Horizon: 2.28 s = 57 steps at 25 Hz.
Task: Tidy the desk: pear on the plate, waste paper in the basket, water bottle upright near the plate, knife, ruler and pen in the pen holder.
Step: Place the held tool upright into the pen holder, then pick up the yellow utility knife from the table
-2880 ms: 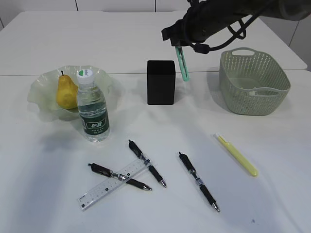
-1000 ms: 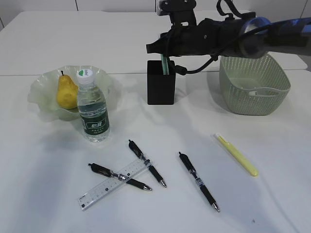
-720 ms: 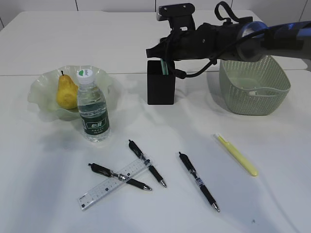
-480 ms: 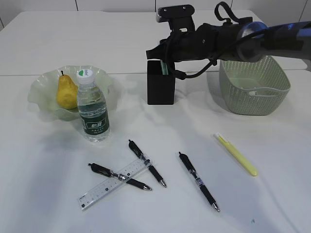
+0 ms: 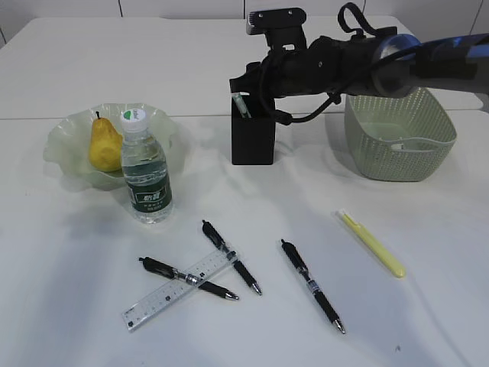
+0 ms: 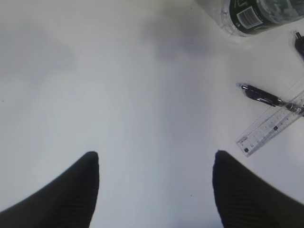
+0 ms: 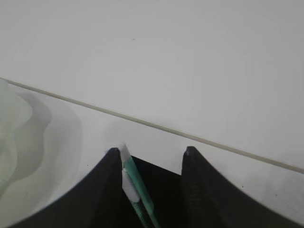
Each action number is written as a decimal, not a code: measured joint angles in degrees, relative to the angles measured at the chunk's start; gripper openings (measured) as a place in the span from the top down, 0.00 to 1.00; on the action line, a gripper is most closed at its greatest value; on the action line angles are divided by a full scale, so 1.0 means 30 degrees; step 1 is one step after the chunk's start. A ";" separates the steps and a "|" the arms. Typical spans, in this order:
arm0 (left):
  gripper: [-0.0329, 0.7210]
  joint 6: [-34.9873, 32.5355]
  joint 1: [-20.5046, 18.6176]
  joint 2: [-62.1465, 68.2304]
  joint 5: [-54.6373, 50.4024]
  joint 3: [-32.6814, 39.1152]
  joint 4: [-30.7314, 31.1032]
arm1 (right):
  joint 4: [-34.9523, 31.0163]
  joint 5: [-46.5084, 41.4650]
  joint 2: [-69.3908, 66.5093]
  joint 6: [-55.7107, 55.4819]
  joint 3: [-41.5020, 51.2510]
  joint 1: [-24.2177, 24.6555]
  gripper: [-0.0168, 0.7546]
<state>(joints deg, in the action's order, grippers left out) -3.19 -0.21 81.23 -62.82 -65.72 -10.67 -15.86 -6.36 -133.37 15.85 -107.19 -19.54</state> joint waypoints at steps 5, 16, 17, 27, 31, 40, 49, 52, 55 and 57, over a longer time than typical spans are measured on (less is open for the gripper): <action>0.26 0.0000 0.0000 0.0000 0.0000 0.0000 0.0000 | 0.0000 -0.1625 0.0502 0.0000 0.0000 0.0000 0.56; 0.26 0.0000 0.0000 0.0000 -0.0070 0.0000 0.0000 | 0.0842 -0.9679 0.4413 -0.0504 0.0000 0.0000 0.56; 0.26 0.0000 0.0000 0.0000 -0.0107 0.0000 0.0000 | 0.1269 -1.0575 0.4779 -0.0843 0.0000 0.0000 0.56; 0.26 0.0000 0.0000 0.0000 -0.0250 0.0000 -0.0078 | 0.6769 -1.8799 0.6295 -0.4502 0.0000 0.0000 0.56; 0.26 0.0000 0.0000 0.0000 -0.0289 0.0000 -0.0078 | 0.7058 -2.0545 0.6295 -0.4579 0.0000 0.0000 0.56; 0.26 0.0000 0.0000 0.0000 -0.0333 0.0000 -0.0121 | 0.7348 -2.0917 0.6295 -0.4075 0.3031 0.0000 0.56; 0.26 0.0000 0.0000 0.0000 -0.0403 0.0000 -0.0121 | 0.6977 -1.8701 0.6295 -0.3196 0.6829 0.0812 0.56; 0.26 0.0000 0.0000 0.0000 -0.0403 0.0000 -0.0152 | 0.6836 -1.8040 0.6303 -0.2976 0.7247 0.1114 0.56; 0.26 0.0000 0.0000 0.0000 -0.0403 0.0000 -0.0152 | 0.6538 -1.7418 0.6303 -0.2589 0.7597 0.1255 0.56; 0.26 0.0000 0.0000 0.0000 -0.0403 0.0000 -0.0152 | 0.6338 -1.7136 0.6303 -0.2444 0.7726 0.1286 0.56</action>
<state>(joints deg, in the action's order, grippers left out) -3.19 -0.21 81.23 -64.03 -65.72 -11.12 3.16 -57.77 -114.46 8.52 -84.01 -15.69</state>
